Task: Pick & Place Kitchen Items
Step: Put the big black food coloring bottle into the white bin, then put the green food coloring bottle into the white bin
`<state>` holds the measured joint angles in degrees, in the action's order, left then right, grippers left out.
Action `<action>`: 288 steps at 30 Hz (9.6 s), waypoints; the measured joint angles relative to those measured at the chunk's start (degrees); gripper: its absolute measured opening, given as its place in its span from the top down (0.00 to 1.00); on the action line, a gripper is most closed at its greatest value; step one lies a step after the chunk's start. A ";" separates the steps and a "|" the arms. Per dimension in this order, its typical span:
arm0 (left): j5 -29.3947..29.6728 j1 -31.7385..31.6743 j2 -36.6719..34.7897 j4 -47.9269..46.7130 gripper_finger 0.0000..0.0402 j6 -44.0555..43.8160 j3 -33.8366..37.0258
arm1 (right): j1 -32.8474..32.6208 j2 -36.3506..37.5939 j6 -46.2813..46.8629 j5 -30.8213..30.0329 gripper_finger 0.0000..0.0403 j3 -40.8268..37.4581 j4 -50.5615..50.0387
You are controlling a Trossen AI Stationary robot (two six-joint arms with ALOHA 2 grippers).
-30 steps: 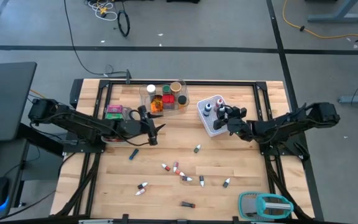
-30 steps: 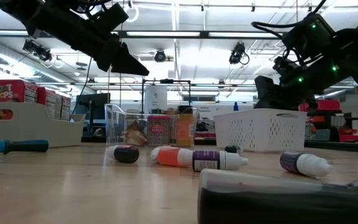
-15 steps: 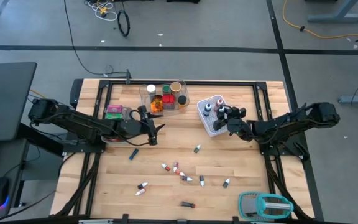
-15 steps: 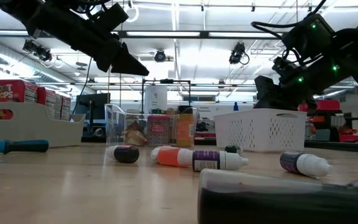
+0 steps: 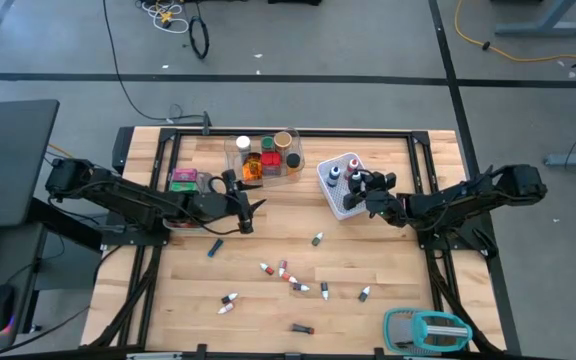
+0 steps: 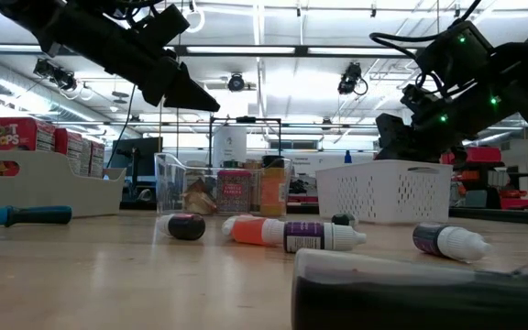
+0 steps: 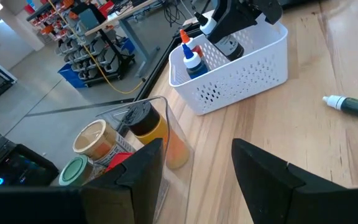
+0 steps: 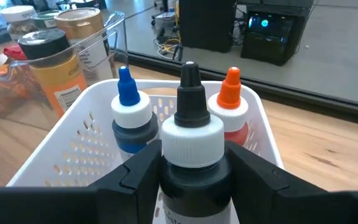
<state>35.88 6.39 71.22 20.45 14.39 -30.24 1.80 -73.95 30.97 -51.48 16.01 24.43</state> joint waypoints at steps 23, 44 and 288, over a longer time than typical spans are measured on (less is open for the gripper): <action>-0.66 -0.02 0.00 0.02 0.50 -0.55 0.00 | 2.25 -0.02 -5.50 2.35 0.43 0.00 1.89; -10.56 -0.02 0.02 0.45 0.50 -1.50 -0.02 | 2.23 1.44 -28.03 26.19 0.46 24.43 -29.44; -25.75 -0.04 0.02 6.97 0.50 -23.10 -0.01 | -16.23 -19.23 -41.72 49.54 0.51 43.28 -47.44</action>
<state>10.13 6.35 71.24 27.42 -8.70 -30.25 -14.42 -93.18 -10.75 -1.94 59.29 -23.02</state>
